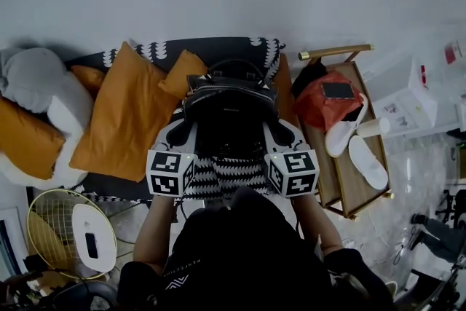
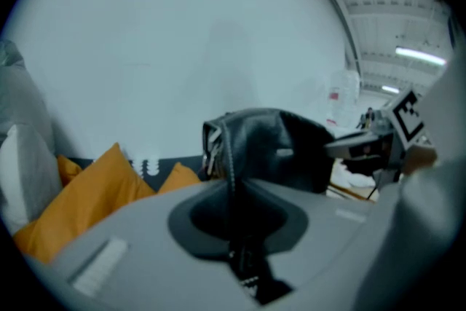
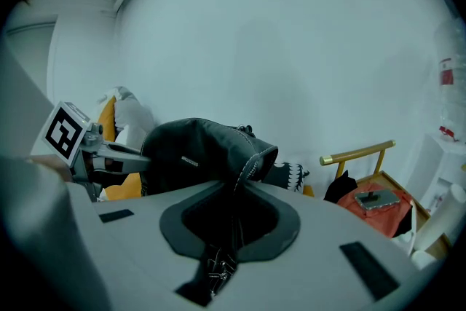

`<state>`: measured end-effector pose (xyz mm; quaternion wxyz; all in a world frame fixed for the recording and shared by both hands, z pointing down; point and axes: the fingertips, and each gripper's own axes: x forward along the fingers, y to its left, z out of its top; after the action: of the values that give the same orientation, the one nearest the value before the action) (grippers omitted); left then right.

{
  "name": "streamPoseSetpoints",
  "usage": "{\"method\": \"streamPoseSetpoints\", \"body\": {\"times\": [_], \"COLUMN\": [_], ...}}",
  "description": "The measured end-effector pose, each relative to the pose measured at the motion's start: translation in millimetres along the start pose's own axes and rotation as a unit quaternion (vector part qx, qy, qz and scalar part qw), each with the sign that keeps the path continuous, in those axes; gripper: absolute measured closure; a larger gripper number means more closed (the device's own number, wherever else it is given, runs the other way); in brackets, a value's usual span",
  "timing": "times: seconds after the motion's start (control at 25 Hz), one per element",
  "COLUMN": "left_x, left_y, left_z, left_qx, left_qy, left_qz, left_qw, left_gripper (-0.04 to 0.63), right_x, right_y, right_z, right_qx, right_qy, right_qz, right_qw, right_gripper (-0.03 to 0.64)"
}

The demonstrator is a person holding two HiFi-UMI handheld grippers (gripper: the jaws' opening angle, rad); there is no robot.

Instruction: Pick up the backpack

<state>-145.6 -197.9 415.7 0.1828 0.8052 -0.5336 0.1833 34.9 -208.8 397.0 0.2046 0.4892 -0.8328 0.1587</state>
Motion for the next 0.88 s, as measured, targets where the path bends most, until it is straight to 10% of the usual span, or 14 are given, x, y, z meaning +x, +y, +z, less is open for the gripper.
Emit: {"method": "streamPoseSetpoints", "body": {"times": [0.88], "left_x": [-81], "left_y": [-7], "left_z": [60], "left_qx": [-0.004], "left_qy": [-0.115], "left_qz": [0.052], "left_qw": [0.9920], "left_gripper": [0.557], "right_x": [-50], "right_y": [31], "right_z": [65], "right_qx": [-0.026], "right_qy": [-0.100], "right_qz": [0.029], "right_qw": [0.994], "right_gripper": [0.586]}}
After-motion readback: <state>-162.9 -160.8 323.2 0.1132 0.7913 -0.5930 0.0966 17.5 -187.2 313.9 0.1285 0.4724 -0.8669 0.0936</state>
